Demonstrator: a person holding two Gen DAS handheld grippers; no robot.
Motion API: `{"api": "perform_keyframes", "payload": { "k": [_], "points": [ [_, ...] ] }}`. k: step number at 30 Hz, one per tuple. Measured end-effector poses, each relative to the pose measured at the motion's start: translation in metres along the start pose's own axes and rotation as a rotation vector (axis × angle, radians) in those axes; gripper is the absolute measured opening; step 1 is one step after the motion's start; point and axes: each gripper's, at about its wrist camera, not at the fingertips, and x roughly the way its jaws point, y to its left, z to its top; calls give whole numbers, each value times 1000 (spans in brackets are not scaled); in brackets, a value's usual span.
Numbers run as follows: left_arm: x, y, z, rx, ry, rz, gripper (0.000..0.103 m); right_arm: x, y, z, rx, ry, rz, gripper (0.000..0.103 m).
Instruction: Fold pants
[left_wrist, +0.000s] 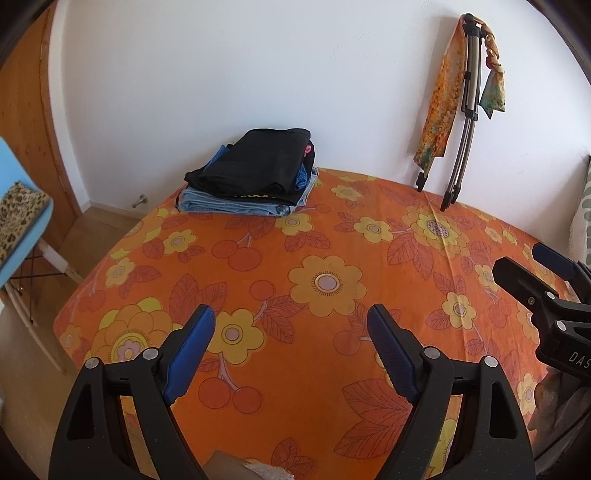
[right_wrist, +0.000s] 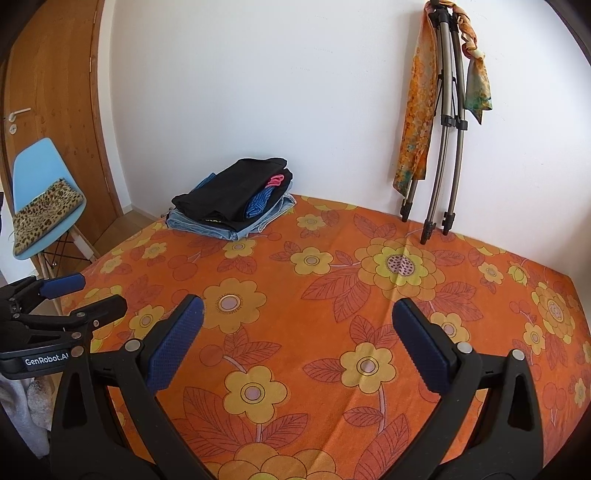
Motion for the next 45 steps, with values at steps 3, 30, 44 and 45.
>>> {"api": "perform_keyframes", "payload": {
  "k": [3,30,44,45],
  "points": [
    [0,0,-3,5,7,9,85,2,2,-1,-3,5,7,103],
    [-8,2,0,-8,-25,16,85,10,9,-8,-15,34,20,103],
    [-12,2,-1,-5,-42,29,85,11,10,-8,-16,35,21,103],
    [-12,2,-2,-7,-41,29,85,11,10,-8,-17,35,21,103]
  ]
}}
